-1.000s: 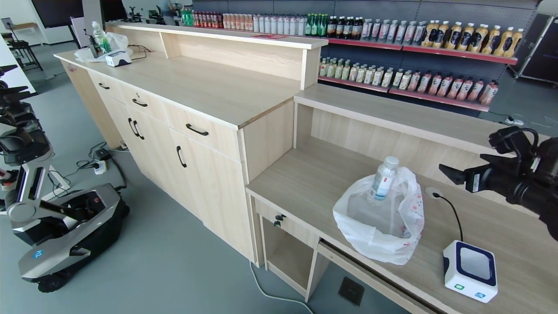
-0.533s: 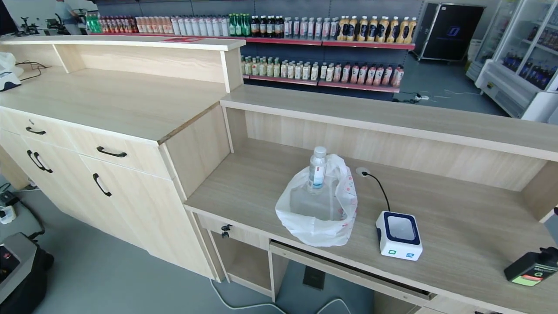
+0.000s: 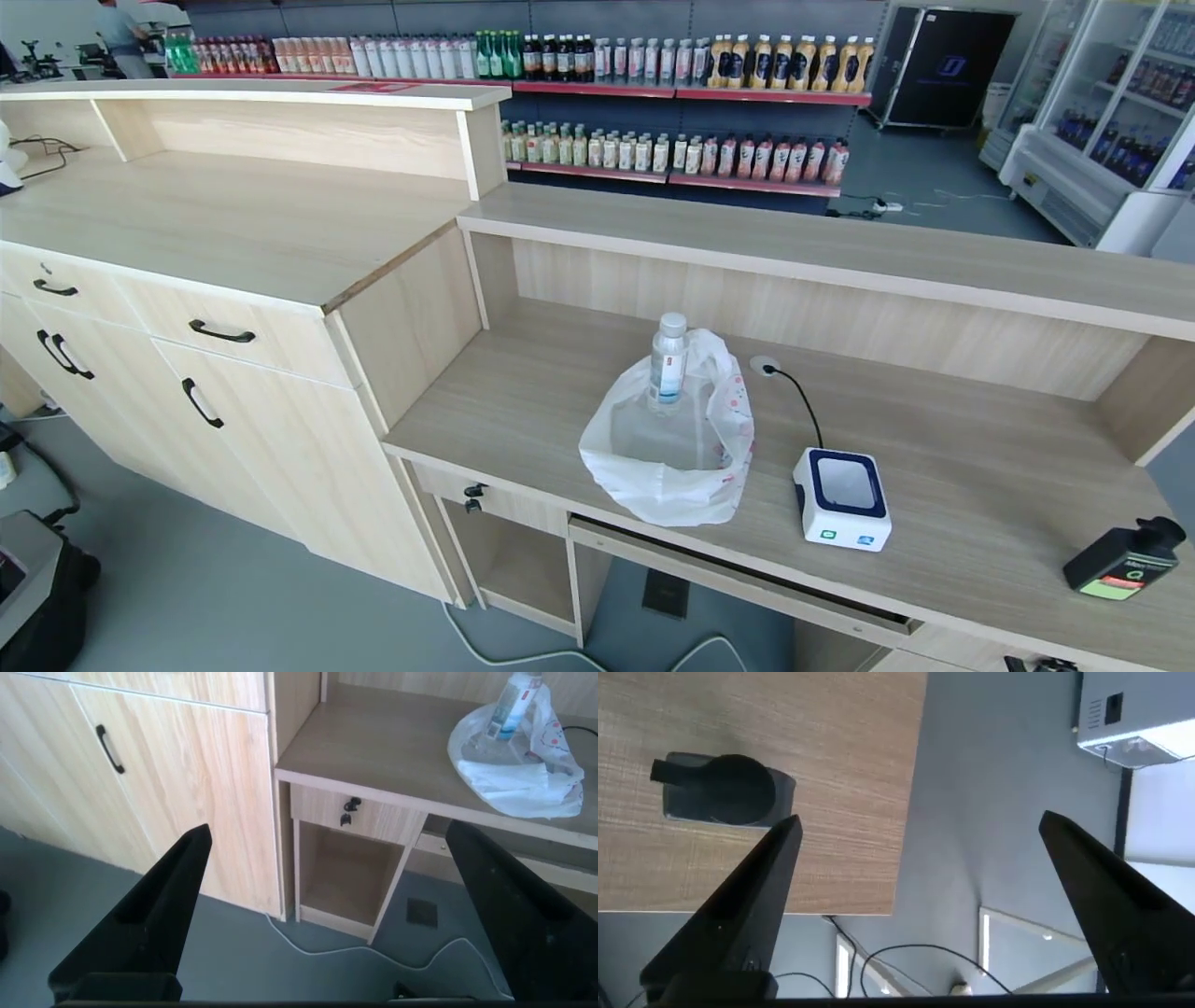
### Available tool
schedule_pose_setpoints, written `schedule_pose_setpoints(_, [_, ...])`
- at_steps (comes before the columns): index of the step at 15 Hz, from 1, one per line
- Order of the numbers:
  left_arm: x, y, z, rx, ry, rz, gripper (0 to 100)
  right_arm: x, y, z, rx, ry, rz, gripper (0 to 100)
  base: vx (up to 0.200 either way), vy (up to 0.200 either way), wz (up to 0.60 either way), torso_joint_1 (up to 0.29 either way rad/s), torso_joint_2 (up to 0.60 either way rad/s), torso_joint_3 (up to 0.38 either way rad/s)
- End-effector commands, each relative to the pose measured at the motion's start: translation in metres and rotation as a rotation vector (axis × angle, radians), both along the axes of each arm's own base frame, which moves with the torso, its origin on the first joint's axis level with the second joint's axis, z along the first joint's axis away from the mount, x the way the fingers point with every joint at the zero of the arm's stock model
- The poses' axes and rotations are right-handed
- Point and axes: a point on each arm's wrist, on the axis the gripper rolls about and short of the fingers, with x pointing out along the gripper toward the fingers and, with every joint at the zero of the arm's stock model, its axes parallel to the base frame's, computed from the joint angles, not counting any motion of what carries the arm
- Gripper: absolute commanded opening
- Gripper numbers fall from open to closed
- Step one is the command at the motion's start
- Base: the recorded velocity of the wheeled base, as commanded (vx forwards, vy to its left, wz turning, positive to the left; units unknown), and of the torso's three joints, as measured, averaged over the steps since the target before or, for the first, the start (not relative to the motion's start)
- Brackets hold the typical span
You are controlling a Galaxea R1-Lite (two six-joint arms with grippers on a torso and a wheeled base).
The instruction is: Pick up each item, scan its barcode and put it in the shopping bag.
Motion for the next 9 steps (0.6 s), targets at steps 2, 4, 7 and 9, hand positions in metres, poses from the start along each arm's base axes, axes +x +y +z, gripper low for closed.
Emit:
schedule_pose_setpoints(2, [0.000, 0.000, 0.000, 0.001, 0.002, 0.000, 100, 0.010, -0.011, -0.037, 0.001, 0.103, 0.162, 100, 0.000, 0.000, 0.00, 0.000, 0.00, 0.000])
schedule_pose_setpoints(4, [0.000, 0.000, 0.000, 0.001, 0.002, 0.000, 100, 0.010, -0.008, -0.047, -0.030, 0.150, 0.270, 100, 0.000, 0.000, 0.00, 0.000, 0.00, 0.000])
schedule_pose_setpoints(7, [0.000, 0.000, 0.000, -0.001, 0.002, 0.000, 100, 0.013, -0.004, -0.059, 0.002, 0.136, 0.381, 100, 0.000, 0.000, 0.00, 0.000, 0.00, 0.000])
schedule_pose_setpoints(9, [0.000, 0.000, 0.000, -0.001, 0.002, 0.000, 100, 0.020, -0.001, -0.069, 0.030, 0.129, 0.424, 100, 0.000, 0.000, 0.00, 0.000, 0.00, 0.000])
